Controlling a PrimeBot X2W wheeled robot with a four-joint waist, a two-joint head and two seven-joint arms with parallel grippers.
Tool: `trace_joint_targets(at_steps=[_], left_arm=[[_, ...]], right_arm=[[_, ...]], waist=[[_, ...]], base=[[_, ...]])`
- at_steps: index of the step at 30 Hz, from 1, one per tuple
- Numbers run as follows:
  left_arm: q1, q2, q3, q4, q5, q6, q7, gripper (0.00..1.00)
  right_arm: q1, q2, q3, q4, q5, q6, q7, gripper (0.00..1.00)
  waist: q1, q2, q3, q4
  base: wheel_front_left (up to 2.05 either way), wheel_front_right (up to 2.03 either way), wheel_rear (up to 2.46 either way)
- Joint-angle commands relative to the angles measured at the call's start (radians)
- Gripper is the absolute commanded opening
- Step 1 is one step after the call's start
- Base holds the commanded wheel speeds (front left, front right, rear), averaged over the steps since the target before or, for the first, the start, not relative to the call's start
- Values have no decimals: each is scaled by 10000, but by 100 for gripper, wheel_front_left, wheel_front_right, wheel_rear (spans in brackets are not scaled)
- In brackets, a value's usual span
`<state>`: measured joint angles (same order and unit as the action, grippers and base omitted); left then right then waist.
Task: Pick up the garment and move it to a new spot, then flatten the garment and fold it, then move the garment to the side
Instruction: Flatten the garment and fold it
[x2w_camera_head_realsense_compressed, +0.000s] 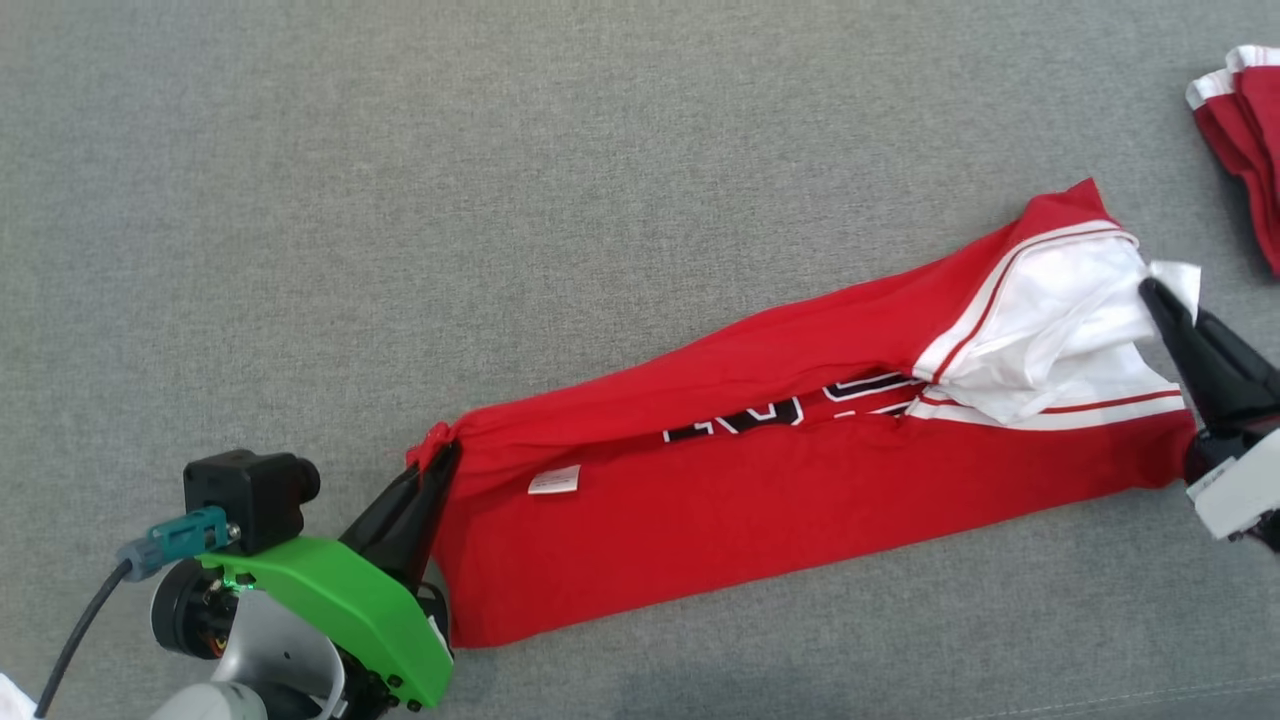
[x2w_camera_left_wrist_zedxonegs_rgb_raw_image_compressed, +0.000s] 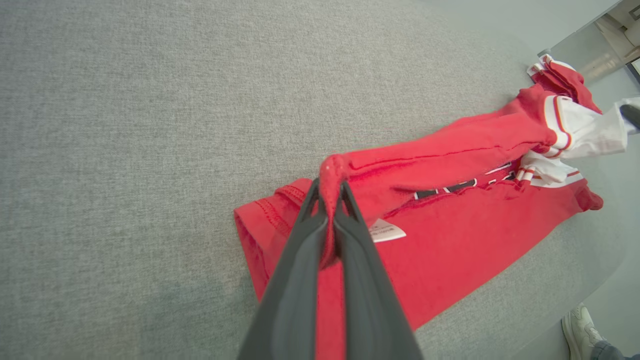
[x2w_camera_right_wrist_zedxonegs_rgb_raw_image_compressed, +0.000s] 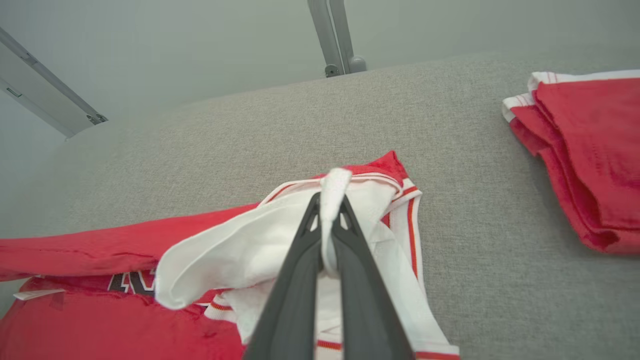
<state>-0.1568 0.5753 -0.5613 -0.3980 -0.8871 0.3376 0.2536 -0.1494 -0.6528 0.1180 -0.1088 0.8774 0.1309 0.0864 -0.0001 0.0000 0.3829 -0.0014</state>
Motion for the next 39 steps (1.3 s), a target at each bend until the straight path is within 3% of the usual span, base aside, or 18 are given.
trace_joint_targets(at_steps=[1,11,12,13,14,19,24,29,36,39], left_arm=[[172,-56,12,56,-125,-48,-91,0],[702,-257,-302,717,-144,-183,-381,0],[764,-312,-378,854,-120,-173,-405,23],[811,-393,-444,990,-98,-182,-460,45],[868,-462,-516,1179,-52,-194,-491,100],[960,-587,-634,2255,827,174,-1412,100],[1381,-1043,-35,2531,1276,786,-3180,100],[1149,-1503,502,3054,2454,1433,-4943,100],[805,-2640,1083,3765,3753,1042,-5193,100],[989,-3202,1497,4000,4368,579,-5190,100]], right_arm=[[223,162,-78,21,49,-4,-85,0],[604,554,162,635,-339,-3,89,0],[593,580,211,753,-417,-3,105,30],[621,610,252,909,-450,-3,195,77],[688,583,331,1064,-547,-3,315,100],[950,474,138,1540,-796,-5,680,100],[999,410,-1024,1063,-851,-1,1164,100],[190,864,-1808,1124,-1826,-1,2683,100],[-927,1661,-1428,2252,-2859,-3,3801,100],[-1208,1643,-1284,2876,-3181,-6,3964,100]], waist=[[1,0,-117,-81],[1,0,-225,-105],[1,0,-233,-102],[1,0,-251,-93],[1,0,-284,-74],[1,0,-523,21],[1,0,-747,50],[1,0,-553,368],[1,0,-267,847],[1,0,-213,1034]], base=[[0,0,0],[0,0,0],[0,0,0],[0,0,0],[0,0,0],[0,0,0],[0,0,0],[0,0,0],[0,0,0],[0,0,0]])
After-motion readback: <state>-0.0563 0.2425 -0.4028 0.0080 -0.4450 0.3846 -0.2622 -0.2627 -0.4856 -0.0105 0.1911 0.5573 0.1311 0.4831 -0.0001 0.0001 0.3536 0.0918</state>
